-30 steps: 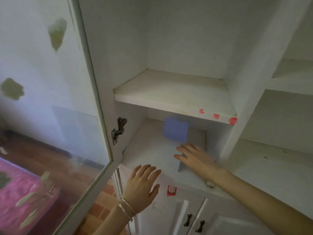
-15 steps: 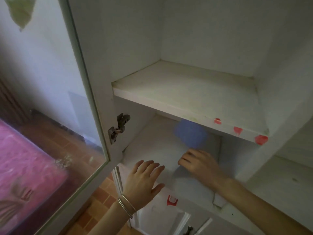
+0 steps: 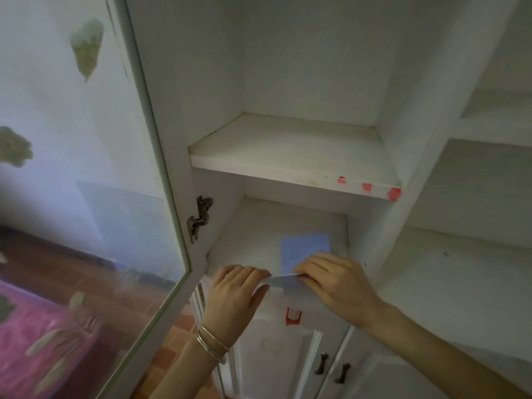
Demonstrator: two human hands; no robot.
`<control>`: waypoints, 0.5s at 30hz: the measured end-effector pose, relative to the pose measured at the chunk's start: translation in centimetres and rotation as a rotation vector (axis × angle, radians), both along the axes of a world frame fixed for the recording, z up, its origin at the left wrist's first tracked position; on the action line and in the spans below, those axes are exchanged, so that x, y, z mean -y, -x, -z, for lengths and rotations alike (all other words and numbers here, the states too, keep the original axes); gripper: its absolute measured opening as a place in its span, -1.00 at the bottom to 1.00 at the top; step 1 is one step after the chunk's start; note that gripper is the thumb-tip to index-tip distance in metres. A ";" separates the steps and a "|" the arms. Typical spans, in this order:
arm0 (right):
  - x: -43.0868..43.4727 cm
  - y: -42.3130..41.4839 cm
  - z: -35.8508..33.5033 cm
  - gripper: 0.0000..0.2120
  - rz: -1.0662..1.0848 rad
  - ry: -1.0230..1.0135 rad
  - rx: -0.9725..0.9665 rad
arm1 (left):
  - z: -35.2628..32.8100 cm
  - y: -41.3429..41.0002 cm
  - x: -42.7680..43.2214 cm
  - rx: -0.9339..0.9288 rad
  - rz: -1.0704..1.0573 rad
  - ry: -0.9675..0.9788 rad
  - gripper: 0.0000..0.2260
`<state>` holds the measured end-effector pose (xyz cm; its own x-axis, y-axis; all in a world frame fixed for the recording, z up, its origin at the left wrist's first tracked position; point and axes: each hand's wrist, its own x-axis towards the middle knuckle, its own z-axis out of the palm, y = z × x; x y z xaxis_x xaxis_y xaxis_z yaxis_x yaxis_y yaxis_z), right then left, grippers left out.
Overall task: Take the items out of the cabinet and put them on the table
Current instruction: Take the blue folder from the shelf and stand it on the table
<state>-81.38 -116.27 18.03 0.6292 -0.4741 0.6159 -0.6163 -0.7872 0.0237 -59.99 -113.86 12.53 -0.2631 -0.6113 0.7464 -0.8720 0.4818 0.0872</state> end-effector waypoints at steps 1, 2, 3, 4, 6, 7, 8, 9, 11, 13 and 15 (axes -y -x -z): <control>-1.4 -0.2 0.2 -0.92 0.025 -0.009 0.016 | -0.3 -0.2 -0.8 -0.008 0.026 0.027 -0.88; -2.9 -0.3 0.4 -0.95 0.052 -0.016 0.032 | -0.5 -0.4 -1.6 -0.010 0.048 0.045 -0.89; -4.4 -0.4 0.6 -0.98 0.081 -0.022 0.047 | -0.7 -0.5 -2.6 -0.003 0.067 0.057 -0.90; -6.1 -0.4 0.8 -0.97 0.113 -0.025 0.060 | -0.8 -0.6 -3.6 0.011 0.085 0.066 -0.90; -9.4 -0.2 1.5 -0.93 0.187 -0.012 0.063 | -0.6 -0.6 -5.7 0.034 0.134 0.064 -0.93; -11.2 0.0 2.0 -0.90 0.224 -0.007 0.047 | -0.5 -0.3 -6.8 0.043 0.171 0.045 -0.93; -12.9 0.2 2.5 -0.85 0.263 -0.014 0.023 | -0.4 0.0 -7.8 0.054 0.215 0.020 -0.91; -14.5 0.4 3.1 -0.79 0.301 -0.034 -0.003 | -0.2 0.5 -8.7 0.069 0.263 -0.005 -0.89; -17.6 1.4 4.5 -0.73 0.384 -0.099 -0.055 | 0.4 1.9 -10.5 0.110 0.353 -0.046 -0.87; -20.6 2.6 5.5 -0.72 0.474 -0.163 -0.099 | 1.0 3.7 -12.1 0.133 0.435 -0.070 -0.87; -23.6 4.0 6.2 -0.73 0.562 -0.196 -0.116 | 1.5 5.8 -13.7 0.135 0.520 -0.092 -0.85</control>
<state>-85.39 -92.64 11.85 0.3068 -0.8512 0.4257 -0.9412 -0.3379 0.0026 -65.74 -100.14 11.05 -0.6380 -0.4360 0.6347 -0.5269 0.8483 0.0531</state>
